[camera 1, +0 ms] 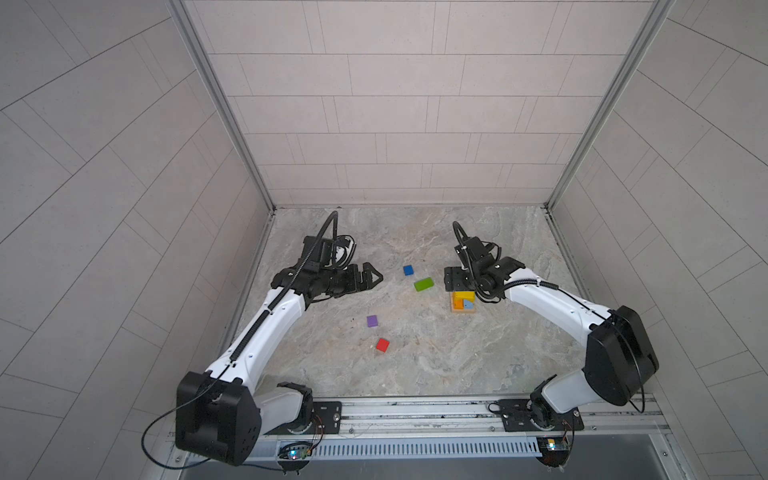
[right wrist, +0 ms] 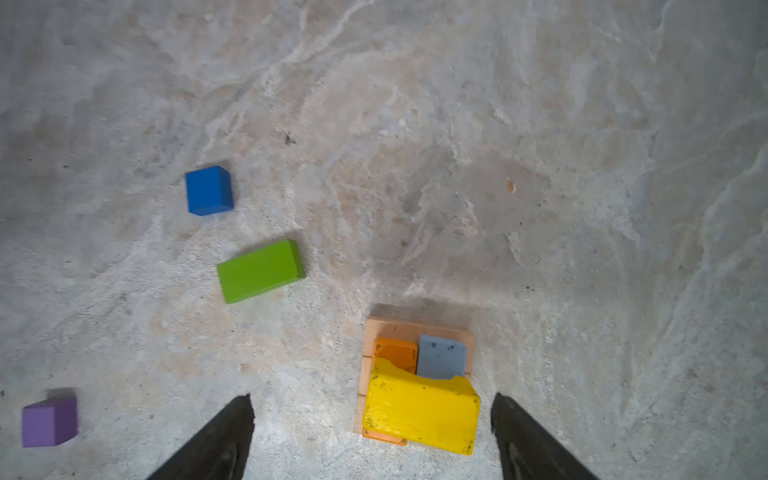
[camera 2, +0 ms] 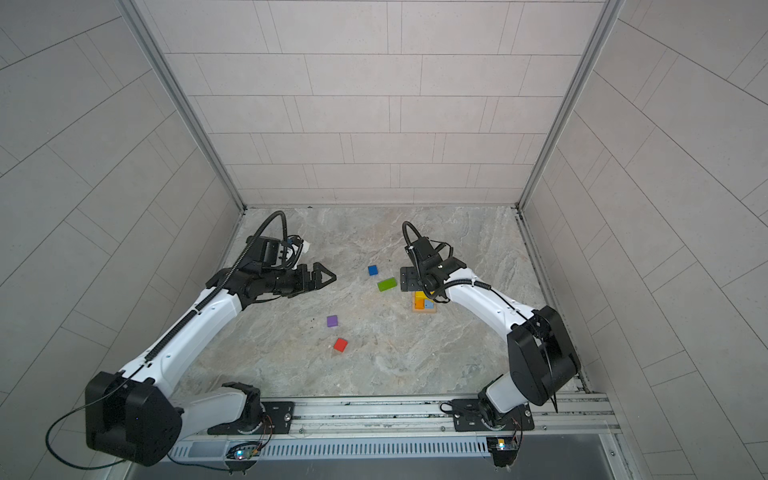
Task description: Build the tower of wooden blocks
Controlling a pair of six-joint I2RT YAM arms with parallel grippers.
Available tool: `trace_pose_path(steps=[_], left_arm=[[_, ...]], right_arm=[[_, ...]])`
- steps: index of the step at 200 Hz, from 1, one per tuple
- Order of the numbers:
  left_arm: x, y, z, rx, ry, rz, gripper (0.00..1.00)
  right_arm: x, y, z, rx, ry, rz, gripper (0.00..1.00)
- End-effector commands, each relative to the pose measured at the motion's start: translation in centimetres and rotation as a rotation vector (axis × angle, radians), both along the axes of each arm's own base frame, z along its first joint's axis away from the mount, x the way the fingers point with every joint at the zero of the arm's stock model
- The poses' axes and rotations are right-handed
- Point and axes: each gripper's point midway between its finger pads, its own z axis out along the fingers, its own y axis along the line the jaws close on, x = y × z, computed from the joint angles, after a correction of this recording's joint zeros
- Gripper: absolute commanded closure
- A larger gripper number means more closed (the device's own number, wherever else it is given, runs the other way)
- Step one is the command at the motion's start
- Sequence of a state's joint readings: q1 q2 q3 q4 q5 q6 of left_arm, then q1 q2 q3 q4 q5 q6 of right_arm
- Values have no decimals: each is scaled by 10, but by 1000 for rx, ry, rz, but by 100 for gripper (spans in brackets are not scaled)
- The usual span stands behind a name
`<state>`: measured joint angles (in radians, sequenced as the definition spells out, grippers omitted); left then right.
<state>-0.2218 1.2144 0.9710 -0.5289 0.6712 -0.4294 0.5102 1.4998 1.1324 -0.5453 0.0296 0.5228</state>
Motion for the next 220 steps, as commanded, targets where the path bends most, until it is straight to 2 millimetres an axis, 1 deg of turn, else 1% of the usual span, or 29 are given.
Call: trace_pose_path(steps=[1,23,39,54,67,96,106,131,167,188,220], left_arm=[[-1,4,5,0,-25,11,0],[-1,4,5,-8,-20,12,0],[-1,6,5,-8,-20,16,0],[-1,6,6,-10,-25,16,0],[-1,6,6,-11,-24,15,0],[-1,6,7,-13,-25,16,0],[-1,6,7,-15,-26,17,0],[-1,5,8,-24,-25,15,0],[-1,4,8,-37,-21,9,0],[-1,4,8,-39,-20,10,0],[-1,3,7,-41,-19,8,0]], right_arm=[[-9,12,10,-18,42,99,8],[-5,28,17,-37,52,162,6],[-1,41,17,-51,69,216,6],[3,53,13,-61,97,270,6],[7,63,5,-69,126,311,5],[17,77,-11,-118,174,362,5],[22,79,-17,-139,180,366,5],[30,84,-40,-169,224,367,6],[38,88,-69,-204,269,370,10],[42,90,-78,-209,280,371,13],[47,91,-85,-221,281,368,15]])
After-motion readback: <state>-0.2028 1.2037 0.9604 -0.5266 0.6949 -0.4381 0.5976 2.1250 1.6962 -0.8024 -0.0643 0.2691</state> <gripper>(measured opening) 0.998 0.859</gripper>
